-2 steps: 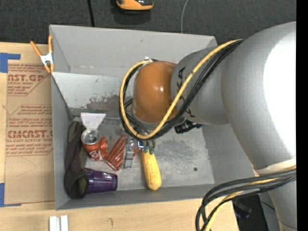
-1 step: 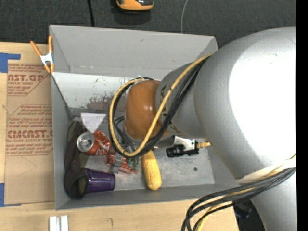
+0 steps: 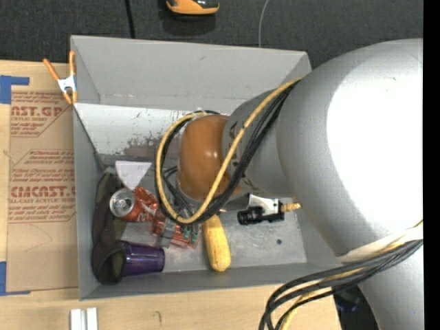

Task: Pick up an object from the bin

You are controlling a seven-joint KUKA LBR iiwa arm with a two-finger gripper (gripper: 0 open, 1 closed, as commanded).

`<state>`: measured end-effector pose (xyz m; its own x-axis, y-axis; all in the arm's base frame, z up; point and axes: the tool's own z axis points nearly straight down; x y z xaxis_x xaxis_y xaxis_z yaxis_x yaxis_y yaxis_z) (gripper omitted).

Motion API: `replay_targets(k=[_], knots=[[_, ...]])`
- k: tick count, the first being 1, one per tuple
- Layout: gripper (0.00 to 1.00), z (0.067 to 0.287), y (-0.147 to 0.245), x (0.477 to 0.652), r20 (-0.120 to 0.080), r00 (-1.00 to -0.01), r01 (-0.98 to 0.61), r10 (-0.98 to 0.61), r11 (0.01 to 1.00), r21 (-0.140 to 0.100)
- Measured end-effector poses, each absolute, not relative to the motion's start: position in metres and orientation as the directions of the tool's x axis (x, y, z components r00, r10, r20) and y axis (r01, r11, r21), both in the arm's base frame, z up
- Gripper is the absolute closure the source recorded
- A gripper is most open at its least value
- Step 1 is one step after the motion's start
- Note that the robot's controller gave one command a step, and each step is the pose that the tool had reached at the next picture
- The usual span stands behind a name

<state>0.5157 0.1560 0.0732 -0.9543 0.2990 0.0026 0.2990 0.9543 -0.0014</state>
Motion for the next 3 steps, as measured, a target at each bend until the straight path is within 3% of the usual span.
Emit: replay_targets(k=[1,2,3], knots=[[1.0,0.121,0.157,0.52,0.007,-0.964,0.265,0.266,0.964,-0.003],[1.0,0.139,0.138,0.541,-0.013,-0.98,0.196,0.197,0.98,0.006],[1.0,0.304,0.161,0.519,-0.009,-0.994,0.107,0.107,0.994,0.004]])
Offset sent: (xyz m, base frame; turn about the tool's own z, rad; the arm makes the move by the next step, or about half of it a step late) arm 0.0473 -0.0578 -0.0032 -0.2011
